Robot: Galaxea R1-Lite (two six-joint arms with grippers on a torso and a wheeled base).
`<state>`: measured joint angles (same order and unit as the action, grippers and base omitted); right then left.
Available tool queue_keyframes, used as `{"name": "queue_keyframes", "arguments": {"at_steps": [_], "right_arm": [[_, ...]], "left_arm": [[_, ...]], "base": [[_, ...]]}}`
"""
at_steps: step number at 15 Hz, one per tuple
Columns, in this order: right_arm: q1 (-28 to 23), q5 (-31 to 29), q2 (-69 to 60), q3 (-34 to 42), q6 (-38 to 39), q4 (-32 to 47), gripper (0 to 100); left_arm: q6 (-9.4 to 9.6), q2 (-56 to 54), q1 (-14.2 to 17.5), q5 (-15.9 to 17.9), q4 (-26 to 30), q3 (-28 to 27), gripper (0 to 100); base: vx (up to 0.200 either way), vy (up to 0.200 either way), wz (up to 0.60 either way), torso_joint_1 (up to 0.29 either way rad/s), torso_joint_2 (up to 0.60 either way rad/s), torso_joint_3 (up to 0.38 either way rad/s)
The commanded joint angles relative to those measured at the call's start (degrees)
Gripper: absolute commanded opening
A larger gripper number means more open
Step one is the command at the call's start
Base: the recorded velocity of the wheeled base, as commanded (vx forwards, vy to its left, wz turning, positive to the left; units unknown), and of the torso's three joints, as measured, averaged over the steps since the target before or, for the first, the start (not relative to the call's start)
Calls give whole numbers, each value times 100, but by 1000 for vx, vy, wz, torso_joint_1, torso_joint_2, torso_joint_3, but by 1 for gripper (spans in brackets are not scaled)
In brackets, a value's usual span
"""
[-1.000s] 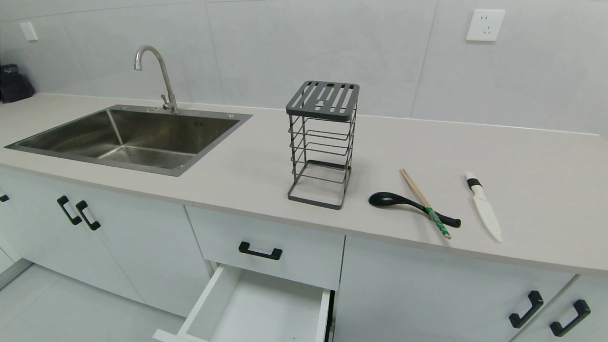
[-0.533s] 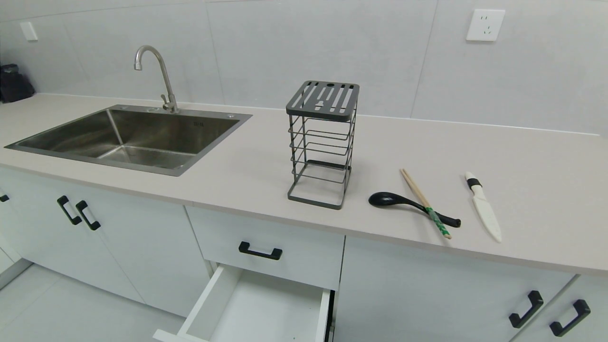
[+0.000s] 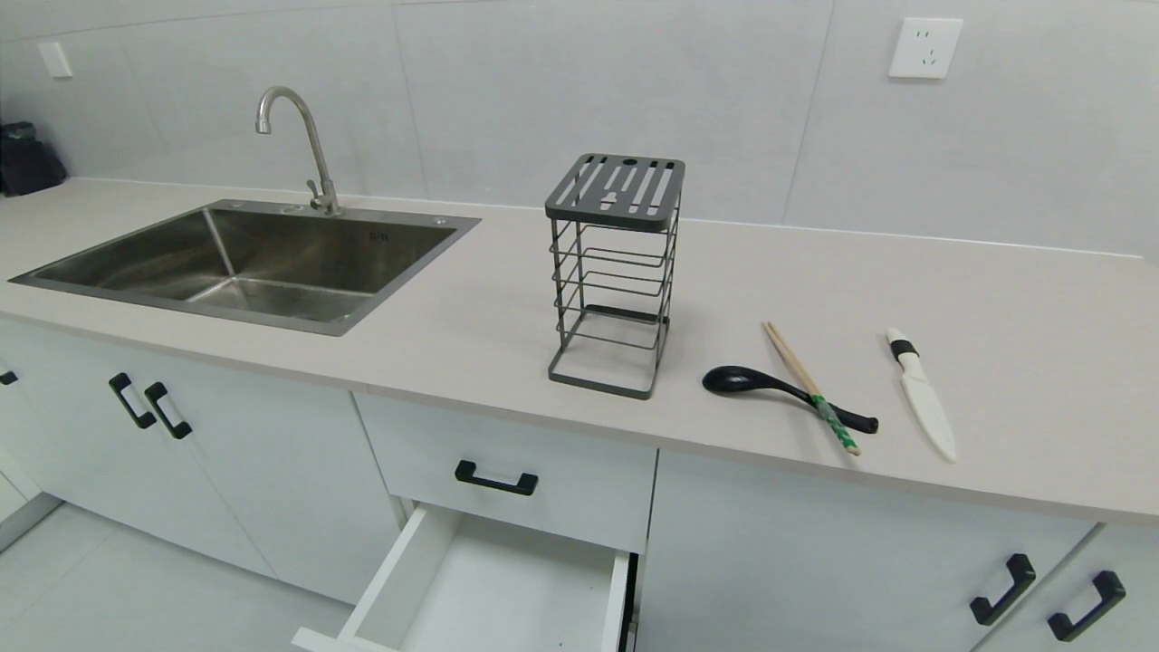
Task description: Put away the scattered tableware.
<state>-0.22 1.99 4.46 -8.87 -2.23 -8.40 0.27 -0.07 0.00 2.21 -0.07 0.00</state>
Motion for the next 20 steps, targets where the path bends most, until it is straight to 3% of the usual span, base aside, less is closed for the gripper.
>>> {"name": "queue_keyframes", "arguments": {"at_steps": [1, 3, 6, 10, 20], "right_arm": [[101, 531, 1347, -1011, -32, 31, 100], [215, 1269, 2401, -1486, -49, 40, 100], [374, 1585, 3201, -1494, -41, 40, 100], [1041, 1577, 4124, -1494, 21, 31, 100], [1912, 1181, 5715, -2171, 2016, 40, 100]], "left_arm": [[0, 7, 0, -1, -1, 0, 100], [0, 7, 0, -1, -1, 0, 100], [0, 7, 0, -1, -1, 0, 100], [0, 7, 0, -1, -1, 0, 100], [0, 7, 0, -1, -1, 0, 100]], "base": [[0, 0, 0, 0, 0, 0], [0, 0, 0, 0, 0, 0], [0, 0, 0, 0, 0, 0], [0, 0, 0, 0, 0, 0], [0, 0, 0, 0, 0, 0]]}}
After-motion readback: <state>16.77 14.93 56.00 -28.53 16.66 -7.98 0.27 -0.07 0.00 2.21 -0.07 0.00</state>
